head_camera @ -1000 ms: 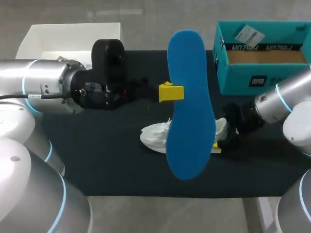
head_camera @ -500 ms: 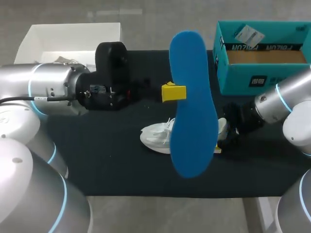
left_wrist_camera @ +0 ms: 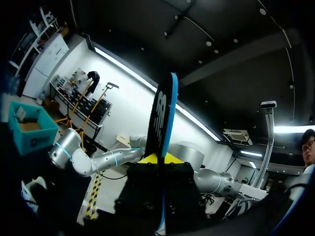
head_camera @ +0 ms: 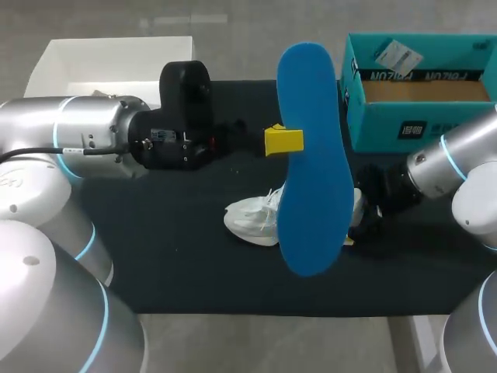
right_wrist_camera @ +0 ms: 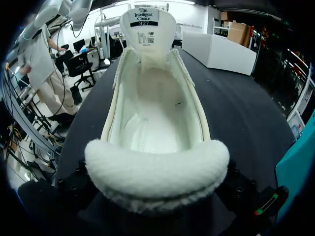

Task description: Take the shoe out of the shoebox, open the shoe tongue, remove and reinsert the insole, then place the shoe into the shoebox

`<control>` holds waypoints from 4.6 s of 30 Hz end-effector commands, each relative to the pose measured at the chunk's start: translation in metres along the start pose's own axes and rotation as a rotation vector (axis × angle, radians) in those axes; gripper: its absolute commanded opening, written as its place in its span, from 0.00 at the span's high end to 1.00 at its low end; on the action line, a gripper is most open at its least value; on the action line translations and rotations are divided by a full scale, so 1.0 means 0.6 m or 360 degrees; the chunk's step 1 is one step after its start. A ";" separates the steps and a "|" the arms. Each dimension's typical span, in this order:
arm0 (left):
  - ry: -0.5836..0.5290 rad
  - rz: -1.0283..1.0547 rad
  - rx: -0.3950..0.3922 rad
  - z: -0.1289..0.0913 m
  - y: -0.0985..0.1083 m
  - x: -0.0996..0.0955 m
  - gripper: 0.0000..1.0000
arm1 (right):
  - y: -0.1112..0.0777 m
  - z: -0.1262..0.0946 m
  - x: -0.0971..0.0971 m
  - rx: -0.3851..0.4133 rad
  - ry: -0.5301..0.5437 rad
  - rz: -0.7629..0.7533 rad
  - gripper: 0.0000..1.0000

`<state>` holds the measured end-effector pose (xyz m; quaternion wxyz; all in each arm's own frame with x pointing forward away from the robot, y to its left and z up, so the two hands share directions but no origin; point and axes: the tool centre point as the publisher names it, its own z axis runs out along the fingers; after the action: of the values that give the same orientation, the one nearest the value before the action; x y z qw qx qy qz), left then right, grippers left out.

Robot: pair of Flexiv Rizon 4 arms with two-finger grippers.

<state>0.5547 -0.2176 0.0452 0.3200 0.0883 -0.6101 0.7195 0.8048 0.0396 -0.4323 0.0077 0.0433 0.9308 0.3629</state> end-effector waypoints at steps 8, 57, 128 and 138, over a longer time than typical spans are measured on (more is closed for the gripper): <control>0.0004 0.0001 0.0001 0.005 -0.001 -0.004 1.00 | -0.001 0.000 0.000 0.0006 -0.0017 0.0015 0.00; 0.0004 0.0001 0.0001 0.005 -0.001 -0.004 1.00 | 0.052 -0.108 0.021 0.1170 0.0049 0.0305 0.00; 0.0004 0.0001 0.0001 0.005 -0.001 -0.004 1.00 | 0.135 -0.208 0.039 0.1275 -0.0033 0.0214 0.00; 0.0004 0.0001 0.0001 0.005 -0.001 -0.004 1.00 | 0.142 -0.196 0.021 0.1279 -0.0080 0.0248 0.00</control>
<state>0.5563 -0.2180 0.0445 0.3210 0.0870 -0.6104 0.7189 0.7830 0.0160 -0.2854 -0.0244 0.1122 0.9929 -0.0311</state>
